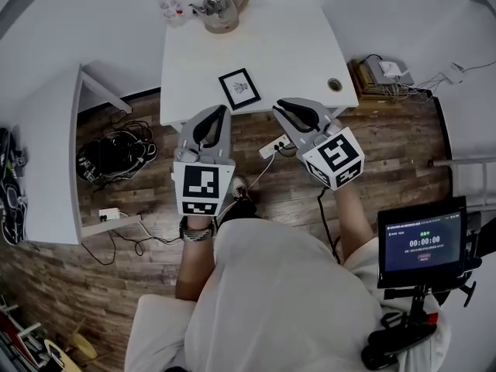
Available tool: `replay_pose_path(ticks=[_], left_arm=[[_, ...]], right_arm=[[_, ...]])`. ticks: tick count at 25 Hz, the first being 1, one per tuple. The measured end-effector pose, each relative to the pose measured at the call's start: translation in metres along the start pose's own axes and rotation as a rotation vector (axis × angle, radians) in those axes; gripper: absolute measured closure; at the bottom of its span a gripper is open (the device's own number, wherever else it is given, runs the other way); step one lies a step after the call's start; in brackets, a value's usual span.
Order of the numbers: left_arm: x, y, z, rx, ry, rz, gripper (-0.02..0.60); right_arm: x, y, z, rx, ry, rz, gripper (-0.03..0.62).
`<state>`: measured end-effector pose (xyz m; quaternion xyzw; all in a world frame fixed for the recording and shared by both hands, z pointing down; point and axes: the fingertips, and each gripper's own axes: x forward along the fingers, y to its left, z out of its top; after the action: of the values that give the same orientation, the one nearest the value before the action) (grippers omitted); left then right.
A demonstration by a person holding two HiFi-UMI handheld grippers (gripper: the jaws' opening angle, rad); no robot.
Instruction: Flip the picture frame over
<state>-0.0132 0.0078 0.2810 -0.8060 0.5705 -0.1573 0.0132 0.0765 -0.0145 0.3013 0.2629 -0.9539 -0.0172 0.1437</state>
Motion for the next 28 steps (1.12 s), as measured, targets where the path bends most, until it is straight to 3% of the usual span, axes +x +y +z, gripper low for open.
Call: replay_pose_path(ticks=[15,19,28], left_arm=[[0.076,0.112,-0.057,-0.060,0.082,-0.058,0.577],[0.095,0.116,-0.074,-0.089,0.110,-0.082,0.577],[0.082,0.098,-0.081,-0.123,0.139,-0.044,0.578]], right_arm=[[0.147,-0.008,-0.142,0.041,0.368,0.090,0.477],[0.166,-0.016,-0.175,0.047,0.445,0.113,0.454],[0.169,-0.002,-0.212,-0.136,0.561,0.184,0.451]])
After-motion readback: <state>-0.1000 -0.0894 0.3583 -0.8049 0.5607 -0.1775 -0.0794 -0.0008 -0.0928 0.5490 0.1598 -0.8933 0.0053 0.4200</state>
